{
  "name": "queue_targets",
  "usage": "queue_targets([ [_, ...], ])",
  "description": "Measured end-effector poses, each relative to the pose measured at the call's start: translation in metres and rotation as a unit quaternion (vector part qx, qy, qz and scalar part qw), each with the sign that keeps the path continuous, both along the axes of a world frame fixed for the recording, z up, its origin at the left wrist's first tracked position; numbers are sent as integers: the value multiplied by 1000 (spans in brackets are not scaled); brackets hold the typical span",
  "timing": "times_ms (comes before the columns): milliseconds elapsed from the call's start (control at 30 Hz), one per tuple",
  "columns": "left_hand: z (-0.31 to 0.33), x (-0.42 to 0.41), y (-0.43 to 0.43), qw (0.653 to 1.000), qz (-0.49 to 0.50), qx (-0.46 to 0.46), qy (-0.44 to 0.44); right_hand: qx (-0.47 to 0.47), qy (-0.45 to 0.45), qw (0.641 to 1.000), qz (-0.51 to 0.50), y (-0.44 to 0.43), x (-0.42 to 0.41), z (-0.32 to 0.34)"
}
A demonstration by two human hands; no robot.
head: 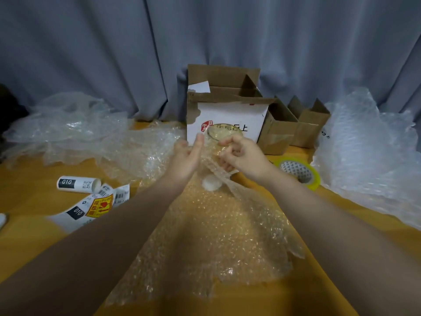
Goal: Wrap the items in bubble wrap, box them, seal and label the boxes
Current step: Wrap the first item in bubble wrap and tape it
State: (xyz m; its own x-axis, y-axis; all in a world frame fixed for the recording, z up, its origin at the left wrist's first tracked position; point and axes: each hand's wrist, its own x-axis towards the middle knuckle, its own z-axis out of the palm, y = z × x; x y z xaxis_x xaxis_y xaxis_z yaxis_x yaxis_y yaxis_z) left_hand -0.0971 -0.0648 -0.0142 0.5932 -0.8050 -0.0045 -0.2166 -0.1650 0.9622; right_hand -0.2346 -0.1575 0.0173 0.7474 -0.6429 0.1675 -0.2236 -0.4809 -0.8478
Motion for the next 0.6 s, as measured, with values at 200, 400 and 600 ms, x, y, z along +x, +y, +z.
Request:
queue_targets([
  [200, -4, 9, 0, 985, -61, 32, -159, -138, 15, 988, -72, 3, 10, -5],
  [400, -27, 20, 9, 971, -52, 97, -211, -222, 197, 949, -109, -27, 11, 3],
  [600, -23, 14, 17, 967, -102, 138, -190, -290, 219, 926, -106, -38, 6, 3],
])
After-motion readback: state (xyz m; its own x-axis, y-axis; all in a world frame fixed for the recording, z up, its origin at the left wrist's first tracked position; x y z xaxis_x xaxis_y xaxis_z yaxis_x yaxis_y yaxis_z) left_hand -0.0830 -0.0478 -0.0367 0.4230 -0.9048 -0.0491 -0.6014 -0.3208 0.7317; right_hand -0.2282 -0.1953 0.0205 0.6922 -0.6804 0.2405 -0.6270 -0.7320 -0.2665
